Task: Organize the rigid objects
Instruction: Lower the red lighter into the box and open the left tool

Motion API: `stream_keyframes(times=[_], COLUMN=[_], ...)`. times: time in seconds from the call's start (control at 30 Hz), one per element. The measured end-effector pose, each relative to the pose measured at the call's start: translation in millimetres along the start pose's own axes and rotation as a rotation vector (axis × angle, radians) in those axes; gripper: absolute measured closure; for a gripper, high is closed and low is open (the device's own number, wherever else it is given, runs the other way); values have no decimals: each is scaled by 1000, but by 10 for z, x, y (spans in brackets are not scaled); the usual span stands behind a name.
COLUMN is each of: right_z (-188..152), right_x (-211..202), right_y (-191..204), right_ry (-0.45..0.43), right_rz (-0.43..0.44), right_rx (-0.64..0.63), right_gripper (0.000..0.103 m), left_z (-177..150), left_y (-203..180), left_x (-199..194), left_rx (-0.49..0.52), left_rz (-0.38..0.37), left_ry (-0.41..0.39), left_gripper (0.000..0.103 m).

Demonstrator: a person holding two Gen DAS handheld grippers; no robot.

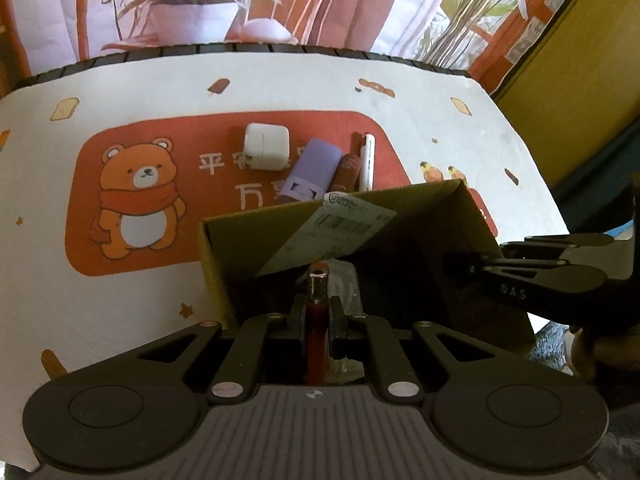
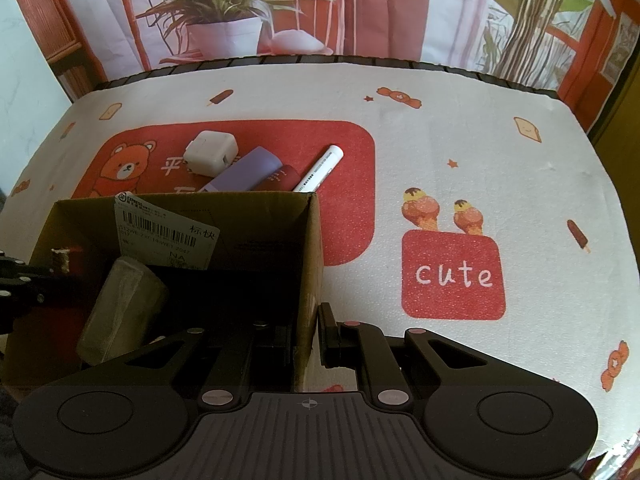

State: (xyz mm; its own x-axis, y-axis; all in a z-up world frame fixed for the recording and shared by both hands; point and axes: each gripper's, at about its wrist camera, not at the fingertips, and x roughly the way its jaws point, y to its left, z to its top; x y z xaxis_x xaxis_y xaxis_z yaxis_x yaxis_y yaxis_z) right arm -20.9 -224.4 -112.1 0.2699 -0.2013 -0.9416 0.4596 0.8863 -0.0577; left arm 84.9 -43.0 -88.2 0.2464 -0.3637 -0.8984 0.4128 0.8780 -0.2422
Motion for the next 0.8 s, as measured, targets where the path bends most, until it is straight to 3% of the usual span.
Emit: stream_keyframes(times=[0.8], right_z=[-3], right_x=[-5], right_y=[3], right_ry=[0], right_rz=[0], right_rx=[0], right_gripper=[92], left_z=[87], left_y=[-72], left_x=[144], left_rx=[-17], left_rz=[-56], left_ry=[26], left_gripper=[90])
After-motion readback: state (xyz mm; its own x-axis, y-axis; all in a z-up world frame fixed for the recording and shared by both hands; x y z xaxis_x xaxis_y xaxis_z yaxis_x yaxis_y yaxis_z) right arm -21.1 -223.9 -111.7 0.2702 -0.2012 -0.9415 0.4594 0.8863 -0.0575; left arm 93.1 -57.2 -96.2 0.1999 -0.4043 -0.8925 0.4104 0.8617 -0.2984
